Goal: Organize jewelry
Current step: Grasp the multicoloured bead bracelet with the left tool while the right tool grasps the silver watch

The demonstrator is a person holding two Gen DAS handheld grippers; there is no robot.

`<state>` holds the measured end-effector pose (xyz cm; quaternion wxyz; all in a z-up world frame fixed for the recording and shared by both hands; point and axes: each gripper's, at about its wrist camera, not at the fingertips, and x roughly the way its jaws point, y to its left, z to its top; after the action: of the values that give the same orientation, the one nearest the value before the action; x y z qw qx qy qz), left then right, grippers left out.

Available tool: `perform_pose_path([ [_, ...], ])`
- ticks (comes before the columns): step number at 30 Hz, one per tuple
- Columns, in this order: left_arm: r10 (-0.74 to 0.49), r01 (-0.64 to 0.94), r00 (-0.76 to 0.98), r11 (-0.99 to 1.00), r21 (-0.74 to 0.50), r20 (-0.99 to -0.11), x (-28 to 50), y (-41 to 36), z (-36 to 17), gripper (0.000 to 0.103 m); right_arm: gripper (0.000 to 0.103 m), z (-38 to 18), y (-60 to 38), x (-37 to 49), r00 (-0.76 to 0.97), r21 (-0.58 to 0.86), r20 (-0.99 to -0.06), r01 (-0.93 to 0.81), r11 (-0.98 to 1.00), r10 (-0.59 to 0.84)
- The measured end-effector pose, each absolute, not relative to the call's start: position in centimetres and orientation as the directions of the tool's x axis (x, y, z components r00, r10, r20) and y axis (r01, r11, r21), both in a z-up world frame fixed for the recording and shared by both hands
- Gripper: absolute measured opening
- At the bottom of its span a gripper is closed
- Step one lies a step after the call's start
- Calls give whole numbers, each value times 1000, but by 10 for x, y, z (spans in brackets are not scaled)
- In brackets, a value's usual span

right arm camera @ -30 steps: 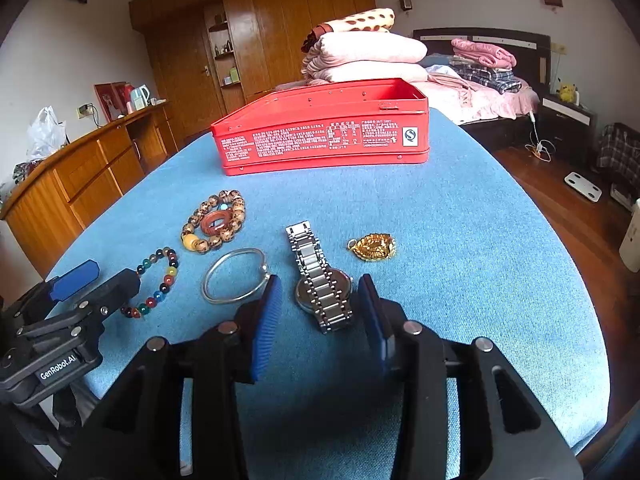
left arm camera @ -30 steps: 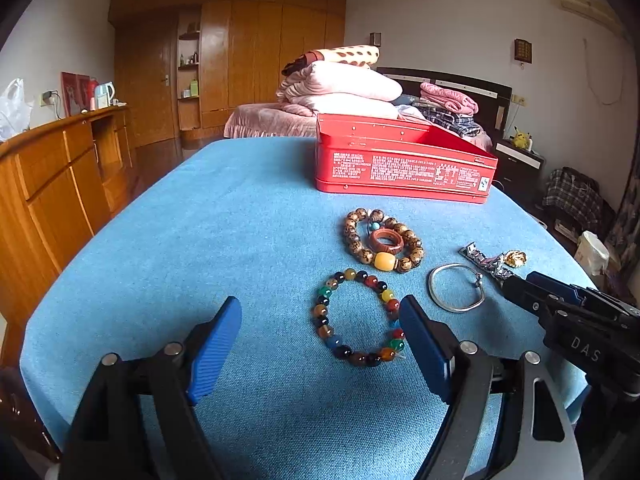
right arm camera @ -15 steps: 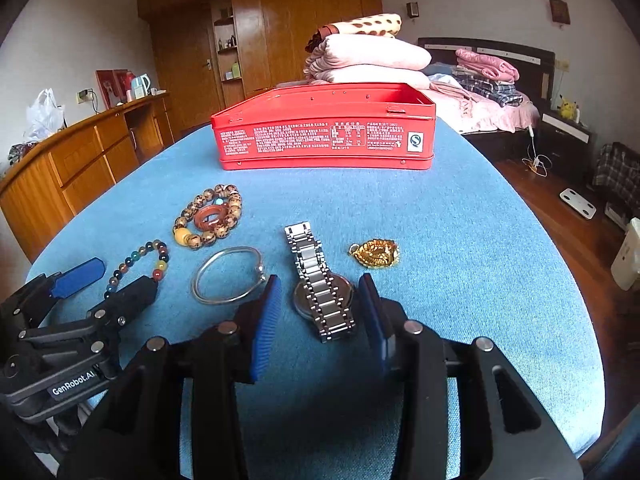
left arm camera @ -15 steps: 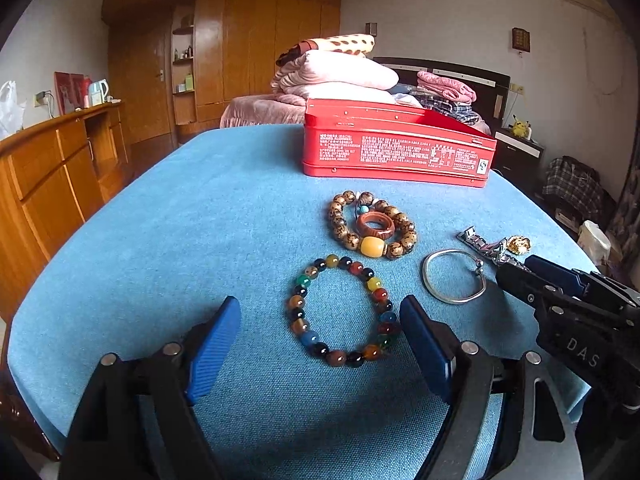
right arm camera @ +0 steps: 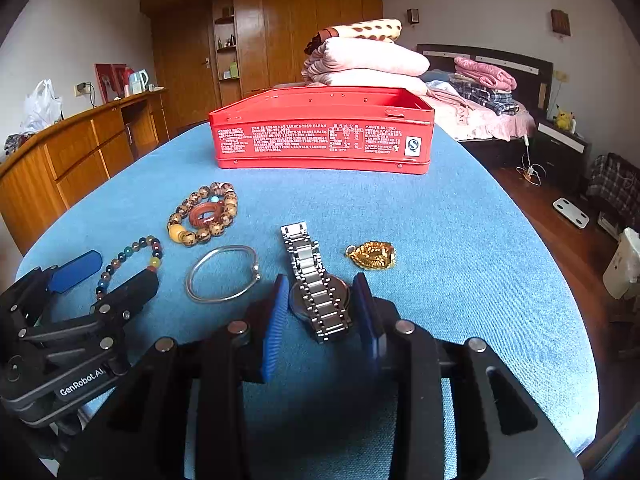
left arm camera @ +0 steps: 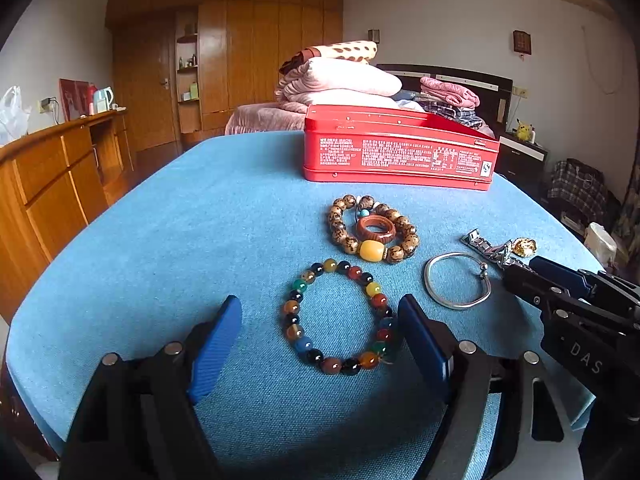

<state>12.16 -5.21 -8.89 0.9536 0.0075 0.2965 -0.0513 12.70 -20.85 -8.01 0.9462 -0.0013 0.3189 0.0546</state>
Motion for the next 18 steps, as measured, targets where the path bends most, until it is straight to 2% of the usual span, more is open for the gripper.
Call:
perform_pose_path([
  [2, -94, 99, 820, 995, -22, -565, 123, -52, -89, 79, 32, -81, -208, 127, 793, 31, -602, -100, 995, 99],
  [4, -90, 95, 824, 995, -21, -560, 123, -52, -89, 72, 31, -81, -207, 127, 794, 23, -601, -99, 995, 93],
  [8, -109, 110, 826, 993, -32, -553, 122, -51, -88, 37, 31, -82, -206, 126, 795, 31, -599, -99, 995, 98],
  [12, -130, 123, 823, 991, -51, -553, 124, -49, -86, 20, 30, -81, -207, 125, 794, 38, -599, -102, 994, 104],
  [14, -148, 133, 821, 989, -67, -552, 123, -48, -86, 16, 30, -80, -209, 124, 793, 52, -599, -104, 993, 114],
  [18, -165, 142, 817, 986, -86, -552, 123, -46, -84, 16, 30, -76, -213, 121, 803, 83, -582, -100, 991, 130],
])
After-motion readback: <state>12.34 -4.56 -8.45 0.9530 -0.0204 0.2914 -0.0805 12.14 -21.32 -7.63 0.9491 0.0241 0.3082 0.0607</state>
